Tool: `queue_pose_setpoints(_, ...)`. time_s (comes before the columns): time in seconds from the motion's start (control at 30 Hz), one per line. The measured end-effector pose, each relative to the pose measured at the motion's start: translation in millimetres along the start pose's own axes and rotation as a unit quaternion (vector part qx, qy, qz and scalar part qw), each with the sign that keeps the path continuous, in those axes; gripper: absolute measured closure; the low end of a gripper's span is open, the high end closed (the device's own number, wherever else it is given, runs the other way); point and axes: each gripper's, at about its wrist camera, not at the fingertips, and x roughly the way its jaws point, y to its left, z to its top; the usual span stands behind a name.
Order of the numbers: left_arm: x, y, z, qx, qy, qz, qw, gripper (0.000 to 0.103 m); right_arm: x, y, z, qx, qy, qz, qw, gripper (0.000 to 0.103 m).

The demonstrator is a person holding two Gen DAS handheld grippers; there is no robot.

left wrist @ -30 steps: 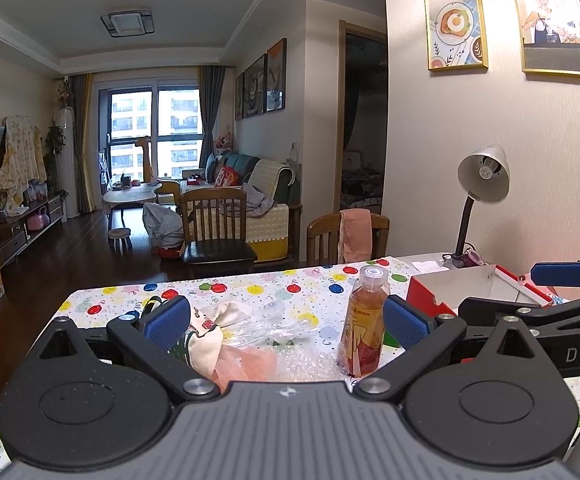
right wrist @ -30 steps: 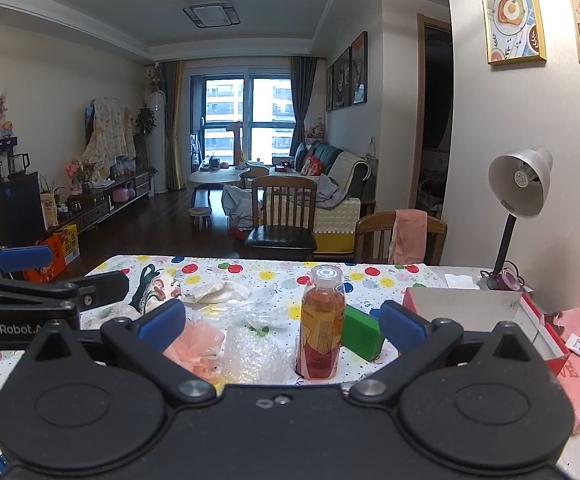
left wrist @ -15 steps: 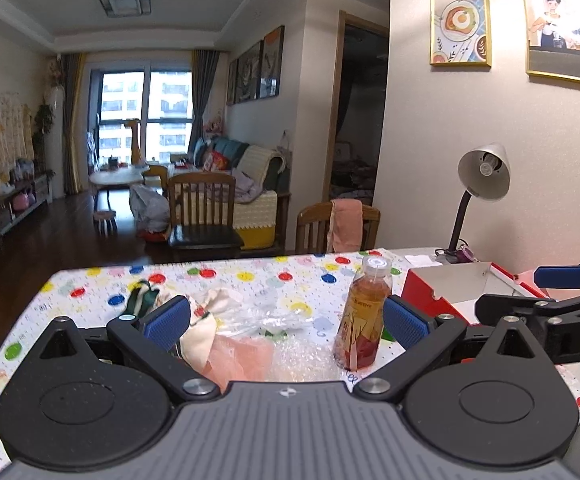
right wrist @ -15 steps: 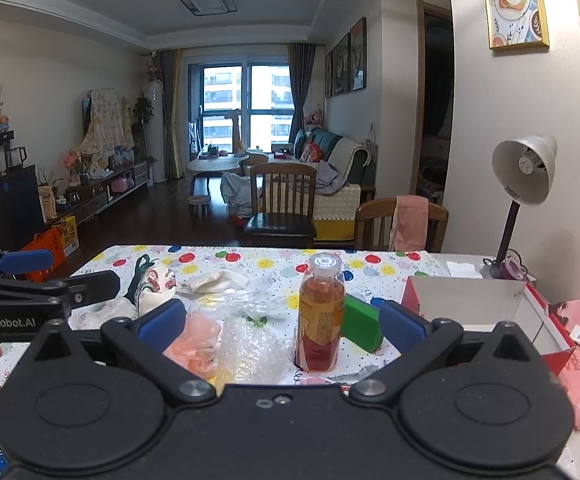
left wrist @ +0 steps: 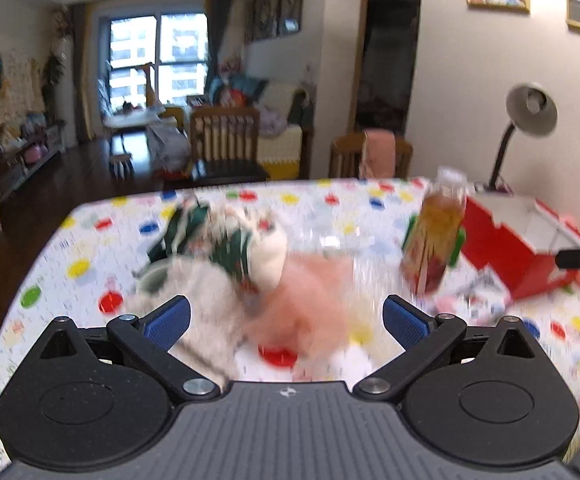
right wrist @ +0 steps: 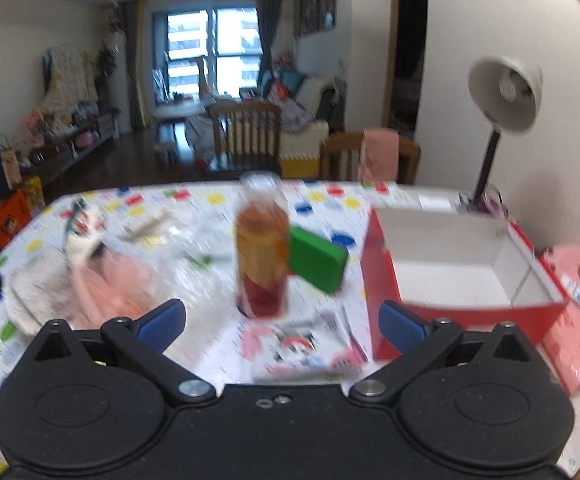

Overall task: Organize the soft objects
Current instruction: 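Move the right gripper to the panda wipes pack while the left gripper reaches the yellow sponge roll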

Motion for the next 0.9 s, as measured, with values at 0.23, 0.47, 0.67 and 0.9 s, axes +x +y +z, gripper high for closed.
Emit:
queue_pose_setpoints(0.23, 33, -6, -36, 0.035, 0.069, -0.018, 0.9968, 0.0, 41, -9, -18, -0.017, 0.058, -0.001, 0.998, 0.0)
queue_pose_setpoints(0.47, 70, -22, -53, 0.044, 0.122, -0.038, 0.9909, 0.0, 87, -8, -23, -0.046, 0.083, 0.005, 0.996, 0.001)
queue_pose_setpoints(0.67, 87, -30, -60, 0.069, 0.143, -0.043, 0.9864, 0.001, 119, -2, -22, -0.092, 0.099, 0.024, 0.991, 0.001)
queue_pose_setpoints(0.9, 96, -31, -63, 0.083, 0.152, -0.045, 0.9839, 0.001, 145, -17, -10, -0.112, 0.106, 0.033, 0.987, 0.001)
